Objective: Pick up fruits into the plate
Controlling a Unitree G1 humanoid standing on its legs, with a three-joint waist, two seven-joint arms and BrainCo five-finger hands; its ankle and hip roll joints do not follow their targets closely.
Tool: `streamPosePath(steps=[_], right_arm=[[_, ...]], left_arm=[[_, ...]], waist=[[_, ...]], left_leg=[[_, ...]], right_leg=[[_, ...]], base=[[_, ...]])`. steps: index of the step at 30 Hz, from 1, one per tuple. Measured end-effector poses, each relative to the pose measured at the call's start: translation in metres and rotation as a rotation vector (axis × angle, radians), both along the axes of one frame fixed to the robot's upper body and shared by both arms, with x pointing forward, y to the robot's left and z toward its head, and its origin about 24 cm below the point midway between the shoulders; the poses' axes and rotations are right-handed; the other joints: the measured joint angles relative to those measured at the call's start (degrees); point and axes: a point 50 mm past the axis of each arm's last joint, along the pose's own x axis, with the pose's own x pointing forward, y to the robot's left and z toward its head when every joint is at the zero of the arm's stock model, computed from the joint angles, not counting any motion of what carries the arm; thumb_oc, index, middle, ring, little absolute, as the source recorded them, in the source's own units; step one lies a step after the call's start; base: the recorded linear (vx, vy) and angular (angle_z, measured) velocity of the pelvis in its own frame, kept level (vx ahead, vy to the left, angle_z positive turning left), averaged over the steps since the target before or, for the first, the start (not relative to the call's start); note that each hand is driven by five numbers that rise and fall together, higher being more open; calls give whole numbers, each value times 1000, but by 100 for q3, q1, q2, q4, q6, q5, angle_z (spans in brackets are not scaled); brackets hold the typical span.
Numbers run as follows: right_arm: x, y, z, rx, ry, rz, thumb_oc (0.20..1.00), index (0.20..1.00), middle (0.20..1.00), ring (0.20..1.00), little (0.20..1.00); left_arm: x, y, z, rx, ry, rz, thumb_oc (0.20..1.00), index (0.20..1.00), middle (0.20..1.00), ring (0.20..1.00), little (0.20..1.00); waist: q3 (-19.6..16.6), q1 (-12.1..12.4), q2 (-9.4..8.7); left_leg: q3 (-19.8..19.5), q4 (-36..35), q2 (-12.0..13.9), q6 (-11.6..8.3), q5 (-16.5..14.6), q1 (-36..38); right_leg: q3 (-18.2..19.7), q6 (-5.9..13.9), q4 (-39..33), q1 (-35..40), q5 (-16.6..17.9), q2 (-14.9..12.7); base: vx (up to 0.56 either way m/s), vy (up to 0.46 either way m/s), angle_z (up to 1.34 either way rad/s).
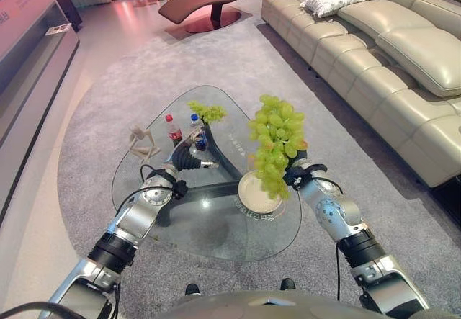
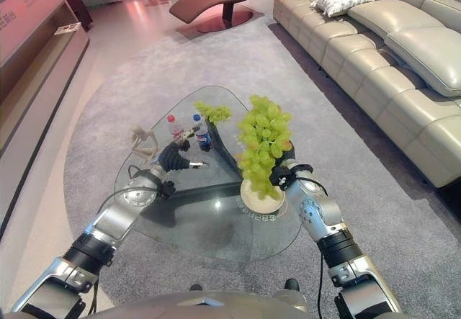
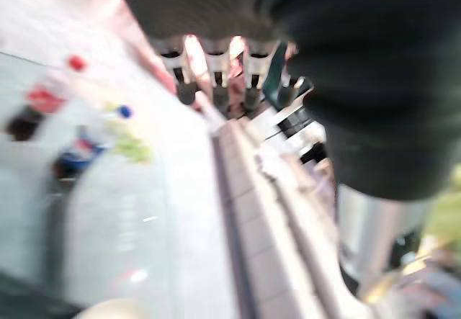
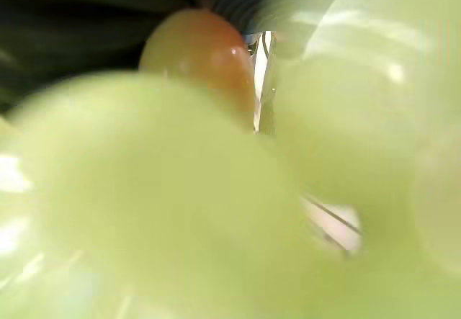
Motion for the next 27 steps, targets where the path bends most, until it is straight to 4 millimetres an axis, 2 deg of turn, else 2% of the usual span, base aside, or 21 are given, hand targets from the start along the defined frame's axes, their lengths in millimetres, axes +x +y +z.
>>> streamPosePath(steps=[4, 7, 10, 15, 19, 21, 25, 27], right_arm=[[0, -1, 0, 8, 2, -1, 200, 200, 200, 200, 200], [0, -2, -1, 5, 5, 1, 200, 200, 200, 200, 200], [1, -6, -1, -13, 7, -4, 200, 200, 200, 200, 200], [1, -17, -21, -45, 88, -28, 200, 200, 200, 200, 200], [1, -23, -26, -63, 107, -41, 200, 200, 200, 200, 200], [5, -29, -29, -79, 120, -56, 200, 200, 200, 200, 200], [16, -51, -30, -125, 149, -128, 200, 200, 200, 200, 200], [20, -56, -30, -130, 147, -152, 200, 200, 200, 200, 200]], left_arm=[[-3, 10, -11, 94, 63, -2, 1000, 1000, 1000, 1000, 1000], [-13, 23, -40, 260, 237, -31, 1000, 1000, 1000, 1000, 1000], [-25, 30, -62, 346, 370, -49, 1000, 1000, 1000, 1000, 1000], [-45, 36, -92, 319, 472, 26, 1000, 1000, 1000, 1000, 1000], [-59, 37, -111, 243, 498, 138, 1000, 1000, 1000, 1000, 1000], [-63, 41, -120, 194, 475, 237, 1000, 1000, 1000, 1000, 1000], [-68, 57, -129, 118, 416, 444, 1000, 1000, 1000, 1000, 1000], [-74, 66, -134, 116, 404, 512, 1000, 1000, 1000, 1000, 1000]], waist=[[0, 3, 9], [7, -3, 55], [12, 3, 81], [19, 8, 97], [48, 27, 109], [184, 82, 112], [765, 216, 115], [957, 298, 110]], left_leg=[[7, 0, -2, 0, 0, -9], [33, 0, -9, 0, 0, -25], [40, -1, -8, 0, 0, -43], [57, 0, -9, -1, 1, -124], [22, 2, -9, -21, 46, -348], [-14, 4, -9, -15, 111, -539], [-175, 5, -10, -3, 210, -840], [-217, 11, -17, -7, 226, -939]], right_leg=[[8, 0, 0, -16, 0, -1], [43, 0, 0, -56, 1, -6], [53, 1, 0, -79, 0, -5], [76, 2, -2, -179, 1, -3], [65, -8, -1, -386, 13, 3], [45, -8, 0, -561, 60, 8], [-77, -30, 0, -759, 110, 14], [-99, -28, 1, -839, 125, 11]], base=[[-18, 36, -2], [-18, 32, -5], [-8, 10, 0], [-40, 4, -2], [-147, -21, 2], [-196, -35, 6], [-131, -35, 15], [-121, -20, 9]])
